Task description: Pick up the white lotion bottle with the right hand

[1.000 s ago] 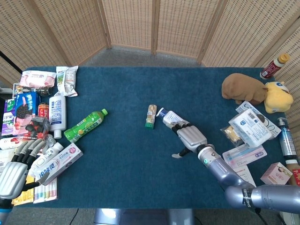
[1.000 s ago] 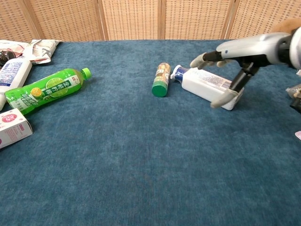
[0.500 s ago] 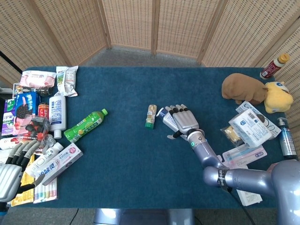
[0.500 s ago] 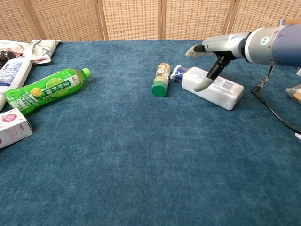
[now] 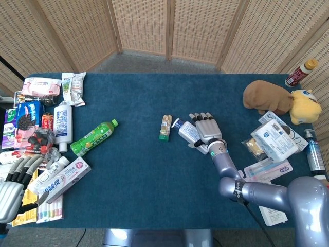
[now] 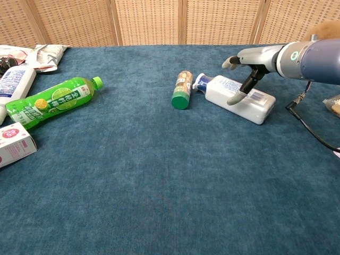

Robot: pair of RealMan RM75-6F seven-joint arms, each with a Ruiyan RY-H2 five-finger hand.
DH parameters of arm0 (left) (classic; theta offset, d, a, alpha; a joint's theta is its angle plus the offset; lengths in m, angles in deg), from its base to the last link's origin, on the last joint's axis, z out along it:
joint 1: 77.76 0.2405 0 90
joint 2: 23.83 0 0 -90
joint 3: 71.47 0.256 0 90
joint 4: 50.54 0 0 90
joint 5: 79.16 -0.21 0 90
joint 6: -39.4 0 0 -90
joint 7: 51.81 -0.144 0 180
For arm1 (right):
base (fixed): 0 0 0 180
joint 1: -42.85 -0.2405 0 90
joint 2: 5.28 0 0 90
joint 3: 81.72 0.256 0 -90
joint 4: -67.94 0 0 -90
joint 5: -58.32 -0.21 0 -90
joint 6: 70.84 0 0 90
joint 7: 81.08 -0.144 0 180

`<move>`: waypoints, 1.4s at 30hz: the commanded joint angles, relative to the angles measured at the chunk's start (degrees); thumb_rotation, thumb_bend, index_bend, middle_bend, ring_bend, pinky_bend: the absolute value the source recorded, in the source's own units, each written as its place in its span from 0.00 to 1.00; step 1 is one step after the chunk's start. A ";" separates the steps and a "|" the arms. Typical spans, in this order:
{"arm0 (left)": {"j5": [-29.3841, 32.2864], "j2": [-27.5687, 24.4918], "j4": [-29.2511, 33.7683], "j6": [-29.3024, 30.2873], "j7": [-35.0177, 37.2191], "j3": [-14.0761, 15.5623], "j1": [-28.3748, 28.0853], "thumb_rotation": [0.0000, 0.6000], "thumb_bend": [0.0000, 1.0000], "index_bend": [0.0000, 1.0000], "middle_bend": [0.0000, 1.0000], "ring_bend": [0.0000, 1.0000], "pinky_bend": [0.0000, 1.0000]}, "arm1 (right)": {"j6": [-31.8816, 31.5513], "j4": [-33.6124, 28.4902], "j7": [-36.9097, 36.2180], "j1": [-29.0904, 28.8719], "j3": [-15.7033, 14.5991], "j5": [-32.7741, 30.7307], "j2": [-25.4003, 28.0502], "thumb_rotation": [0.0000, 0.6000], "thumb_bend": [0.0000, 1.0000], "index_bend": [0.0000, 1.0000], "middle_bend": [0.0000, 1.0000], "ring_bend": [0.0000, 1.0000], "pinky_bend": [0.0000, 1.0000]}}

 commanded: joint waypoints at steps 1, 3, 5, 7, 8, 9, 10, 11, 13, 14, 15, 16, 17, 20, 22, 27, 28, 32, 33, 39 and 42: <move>0.13 -0.11 -0.01 0.23 0.13 0.17 0.30 1.00 0.31 0.00 0.00 0.00 0.00 | 1.91 2.64 0.67 0.08 0.09 -1.63 -1.14 0.77 0.18 0.00 0.00 0.00 0.00; 0.15 -0.12 -0.09 0.41 0.28 0.22 0.46 1.00 0.31 0.00 0.00 0.00 0.00 | 2.68 3.55 1.19 0.08 -0.06 -2.63 -1.41 0.81 0.19 0.00 0.00 0.00 0.00; -0.06 -0.11 -0.14 0.63 0.51 0.32 0.58 1.00 0.31 0.00 0.00 0.00 0.00 | 3.24 4.09 1.79 0.05 -0.16 -3.67 -1.55 0.90 0.19 0.00 0.08 0.07 0.07; -0.42 -0.05 -0.29 0.94 0.69 0.35 0.64 1.00 0.31 0.00 0.00 0.00 0.00 | 2.95 4.03 0.94 0.42 0.59 -3.31 -1.69 0.99 0.20 0.03 0.32 0.34 0.34; -0.55 -0.05 -0.33 1.00 0.67 0.39 0.66 1.00 0.31 0.00 0.00 0.00 0.00 | 3.00 3.77 0.33 0.72 0.91 -2.85 -1.58 1.00 0.20 0.12 0.50 0.53 0.52; -0.71 -0.04 -0.32 1.05 0.64 0.42 0.66 1.00 0.31 0.00 0.00 0.00 0.00 | 3.14 3.48 -0.09 0.99 1.04 -2.35 -1.34 1.00 0.21 0.22 0.65 0.66 0.65; -0.86 0.01 -0.32 1.07 0.63 0.45 0.65 1.00 0.31 0.00 0.00 0.00 0.00 | 3.15 3.16 -0.72 1.39 1.25 -1.59 -1.06 1.00 0.20 0.35 0.79 0.79 0.76; -0.98 0.04 -0.32 1.03 0.62 0.50 0.63 1.00 0.31 0.00 0.00 0.00 0.00 | 3.24 3.00 -1.26 1.73 1.40 -1.13 -0.83 1.00 0.20 0.45 0.88 0.87 0.84; -1.20 0.14 -0.41 1.03 0.76 0.61 0.62 1.00 0.31 0.00 0.00 0.00 0.00 | 3.46 2.66 -2.91 2.72 1.92 -0.37 -0.25 1.00 0.20 0.55 0.98 0.97 0.93; -1.24 0.18 -0.48 1.09 0.74 0.62 0.66 1.00 0.31 0.00 0.00 0.00 0.00 | 3.53 2.47 -3.65 3.17 2.14 0.07 0.08 1.00 0.20 0.58 0.99 0.99 0.96; -1.22 0.18 -0.55 1.17 0.79 0.62 0.72 1.00 0.31 0.00 0.00 0.00 0.00 | 3.31 2.22 -4.38 3.66 2.34 0.78 0.45 1.00 0.20 0.60 1.00 1.00 0.98; -1.14 0.20 -0.61 1.28 0.97 0.59 0.78 1.00 0.31 0.00 0.00 0.00 0.00 | 2.65 1.60 -5.68 4.44 2.84 1.99 0.98 1.00 0.20 0.61 1.00 1.00 0.99; -1.06 0.23 -0.67 1.37 1.14 0.55 0.82 1.00 0.31 0.00 0.00 0.00 0.00 | 2.10 0.86 -6.96 5.14 3.36 3.13 1.50 1.00 0.20 0.63 1.00 1.00 1.00; -0.94 0.40 -0.94 1.38 1.44 0.43 0.79 1.00 0.31 0.00 0.00 0.00 0.00 | -0.37 -2.34 -10.96 7.72 4.75 7.78 3.90 1.00 0.20 0.67 1.00 1.00 1.00; -0.96 0.57 -1.01 1.12 1.58 0.41 0.64 1.00 0.31 0.00 0.00 0.00 0.00 | -2.21 -5.53 -13.66 9.51 5.82 10.82 6.01 1.00 0.20 0.67 1.00 1.00 1.00; -1.15 1.04 -0.80 0.48 1.38 0.45 0.29 1.00 0.31 0.00 0.00 0.00 0.00 | -5.88 -13.97 -18.16 13.18 7.73 17.11 11.75 1.00 0.20 0.67 1.00 1.00 1.00; -1.24 1.10 -0.66 0.37 1.19 0.52 0.26 1.00 0.31 0.00 0.00 0.00 0.00 | -6.74 -16.05 -18.94 13.98 8.15 18.25 13.17 1.00 0.20 0.67 1.00 1.00 1.00; -1.44 1.19 -0.32 -0.14 0.92 0.72 0.06 1.00 0.31 0.00 0.00 0.00 0.00 | -8.69 -22.10 -21.22 16.03 9.77 20.64 17.16 1.00 0.20 0.67 1.00 1.00 1.00; -1.48 1.17 -0.24 -0.21 0.79 0.74 0.02 1.00 0.31 0.00 0.00 0.00 0.00 | -8.95 -23.25 -21.56 16.36 10.06 21.09 17.89 1.00 0.20 0.66 1.00 1.00 1.00; -1.96 1.09 -0.04 0.41 0.87 0.77 0.13 1.00 0.30 0.00 0.00 0.00 0.00 | -10.07 -29.43 -23.33 17.88 11.53 23.07 21.09 1.00 0.19 0.66 1.00 1.00 1.00; -1.94 1.11 -0.34 0.52 1.10 0.95 0.30 1.00 0.30 0.00 0.00 0.00 0.00 | -10.37 -31.63 -24.20 18.40 12.07 23.90 22.00 1.00 0.19 0.66 1.00 1.00 1.00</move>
